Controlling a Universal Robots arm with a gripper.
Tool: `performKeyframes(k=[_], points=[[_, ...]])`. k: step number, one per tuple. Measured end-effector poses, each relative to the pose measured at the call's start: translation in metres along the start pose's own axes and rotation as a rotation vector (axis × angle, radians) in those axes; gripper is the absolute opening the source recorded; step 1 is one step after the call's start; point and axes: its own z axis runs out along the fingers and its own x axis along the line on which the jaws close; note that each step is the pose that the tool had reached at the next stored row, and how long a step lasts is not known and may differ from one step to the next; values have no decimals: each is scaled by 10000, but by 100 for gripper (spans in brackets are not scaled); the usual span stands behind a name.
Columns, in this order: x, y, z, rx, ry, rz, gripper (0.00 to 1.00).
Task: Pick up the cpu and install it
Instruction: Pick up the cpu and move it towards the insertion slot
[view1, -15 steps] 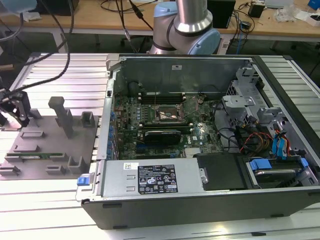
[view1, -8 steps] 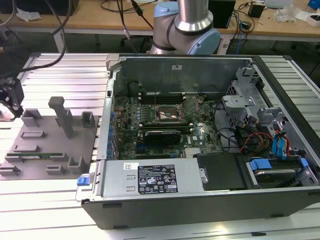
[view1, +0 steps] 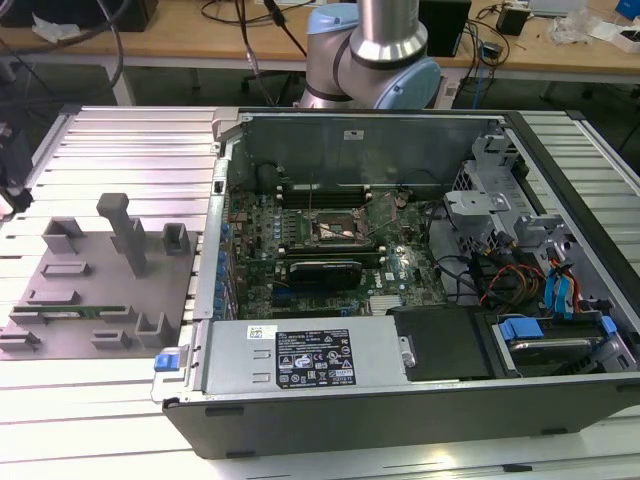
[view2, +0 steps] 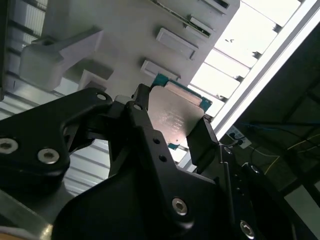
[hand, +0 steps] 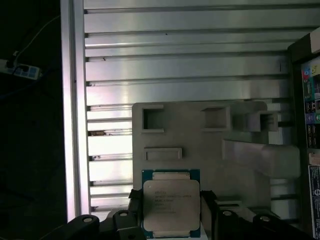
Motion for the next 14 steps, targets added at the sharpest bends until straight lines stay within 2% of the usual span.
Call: performKeyframes(k=[4,12,14], points=[[-4,13,-163,0,-1,0,55],[-14,61,-552,0,-10,0,55],[-16,67,-603,0,-11,-1,55]])
